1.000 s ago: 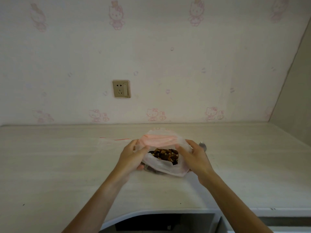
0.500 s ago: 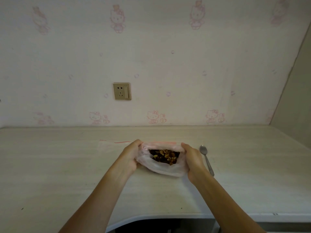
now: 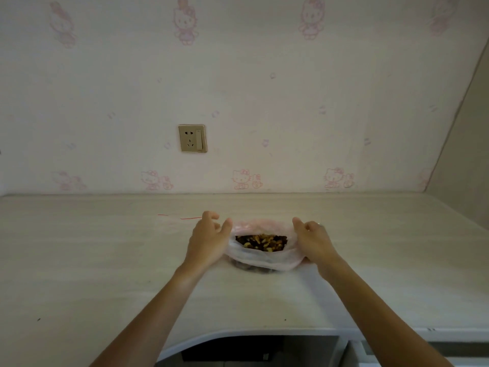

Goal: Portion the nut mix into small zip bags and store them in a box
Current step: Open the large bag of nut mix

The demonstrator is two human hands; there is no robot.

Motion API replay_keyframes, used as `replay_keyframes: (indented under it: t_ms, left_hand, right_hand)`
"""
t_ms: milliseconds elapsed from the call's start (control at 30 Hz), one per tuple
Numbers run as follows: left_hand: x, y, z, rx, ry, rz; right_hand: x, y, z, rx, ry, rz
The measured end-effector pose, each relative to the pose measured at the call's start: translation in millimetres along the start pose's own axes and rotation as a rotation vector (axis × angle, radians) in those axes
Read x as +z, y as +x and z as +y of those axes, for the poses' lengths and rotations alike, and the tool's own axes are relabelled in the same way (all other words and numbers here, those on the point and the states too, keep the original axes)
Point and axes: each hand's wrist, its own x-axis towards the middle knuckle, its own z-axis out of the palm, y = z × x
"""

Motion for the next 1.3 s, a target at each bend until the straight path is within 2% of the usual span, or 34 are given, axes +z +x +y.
replay_keyframes:
  t_ms: [67, 133, 200, 233, 333, 400, 533, 600, 767, 933, 1100, 1300]
  left_hand:
    - [-4.1, -4.8, -1.5, 0.208, 0.110, 0.060]
    - [-7.2, -7.3, -0.1, 0.406, 0.127, 0.054]
    - [-7.3, -9.9, 4.6, 0.500, 0.211, -0.008]
    - [-5.9, -11.0, 7.2, 0.505, 0.277, -0.032]
    - [-0.7, -14.1, 12.9, 0.430, 0.423, -0.050]
    - [-0.1, -17.7, 11.8, 0.366, 0.444, -0.075]
    - [-4.4, -21.0, 2.6, 0.274, 0.493, -0.307]
    - [-3.9, -19.9, -0.4, 0.274, 0.524, -0.363]
    - [3.3, 1.6, -7.6, 0.275, 0.506, -0.377]
    - [7.3, 39.8, -7.4, 0.232, 0.436, -0.377]
    - [13.4, 73.1, -4.4, 0.272, 0.363, -0.306]
    - [17.9, 79.4, -11.7, 0.362, 0.253, -0.163]
  right_hand:
    - [-5.2, -5.3, 0.1, -0.185, -0.300, 0.069]
    - [-10.8, -13.3, -1.9, -0.425, -0.458, 0.181]
    - [-13.2, -17.8, -3.0, -0.672, -0.502, 0.152]
    - [-12.5, -19.8, -3.8, -0.730, -0.560, 0.091]
    - [-5.7, -20.9, 0.2, -0.682, -0.775, -0.060]
    - [-5.5, -19.3, 4.4, -0.609, -0.833, -0.158]
    - [-14.4, -17.2, 11.5, -0.552, -0.797, -0.317]
    - [-16.2, -13.9, 15.0, -0.498, -0.802, -0.328]
    - [-7.1, 6.1, 18.1, -0.464, -0.798, -0.343]
    - [4.9, 46.1, 15.9, -0.433, -0.769, -0.261]
    - [21.6, 81.6, 10.3, -0.408, -0.713, -0.207]
    - [22.1, 96.0, 2.5, -0.425, -0.526, -0.148]
